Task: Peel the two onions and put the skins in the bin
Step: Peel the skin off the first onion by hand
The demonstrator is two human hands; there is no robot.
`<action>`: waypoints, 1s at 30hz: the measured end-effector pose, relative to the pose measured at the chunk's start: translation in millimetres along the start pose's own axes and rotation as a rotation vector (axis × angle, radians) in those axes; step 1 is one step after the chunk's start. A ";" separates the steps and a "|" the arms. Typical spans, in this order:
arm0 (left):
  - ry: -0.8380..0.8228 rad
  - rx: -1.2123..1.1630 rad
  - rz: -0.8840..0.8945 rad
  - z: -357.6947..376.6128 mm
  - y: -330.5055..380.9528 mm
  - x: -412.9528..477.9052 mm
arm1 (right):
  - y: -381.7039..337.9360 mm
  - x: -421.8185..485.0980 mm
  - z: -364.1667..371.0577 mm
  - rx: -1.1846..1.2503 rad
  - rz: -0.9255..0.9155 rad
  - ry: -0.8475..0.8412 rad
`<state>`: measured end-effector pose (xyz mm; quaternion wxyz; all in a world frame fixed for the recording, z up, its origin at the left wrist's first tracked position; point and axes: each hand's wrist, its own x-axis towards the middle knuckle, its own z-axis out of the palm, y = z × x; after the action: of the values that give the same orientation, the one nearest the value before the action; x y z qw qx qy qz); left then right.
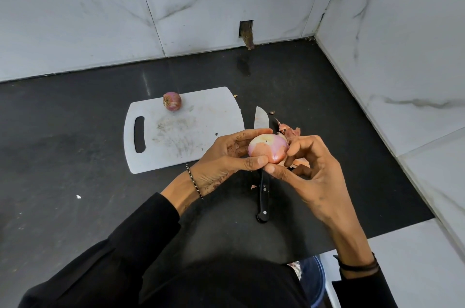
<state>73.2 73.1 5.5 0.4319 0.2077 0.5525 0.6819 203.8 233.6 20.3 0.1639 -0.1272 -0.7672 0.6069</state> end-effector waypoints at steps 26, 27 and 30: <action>-0.002 0.045 -0.026 -1.7 0.3 -3.5 | -2.5 3.9 -2.9 -0.096 -0.176 -0.060; -0.006 0.040 -0.028 -2.0 0.3 -3.6 | -2.1 3.6 -2.3 -0.105 -0.185 -0.051; -0.022 0.021 -0.029 -2.5 0.4 -4.1 | -0.4 4.5 -1.7 -0.115 -0.185 -0.033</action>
<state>73.3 68.3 5.9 0.4457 0.2117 0.5578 0.6673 200.4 236.8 21.5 0.1990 -0.0552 -0.8118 0.5462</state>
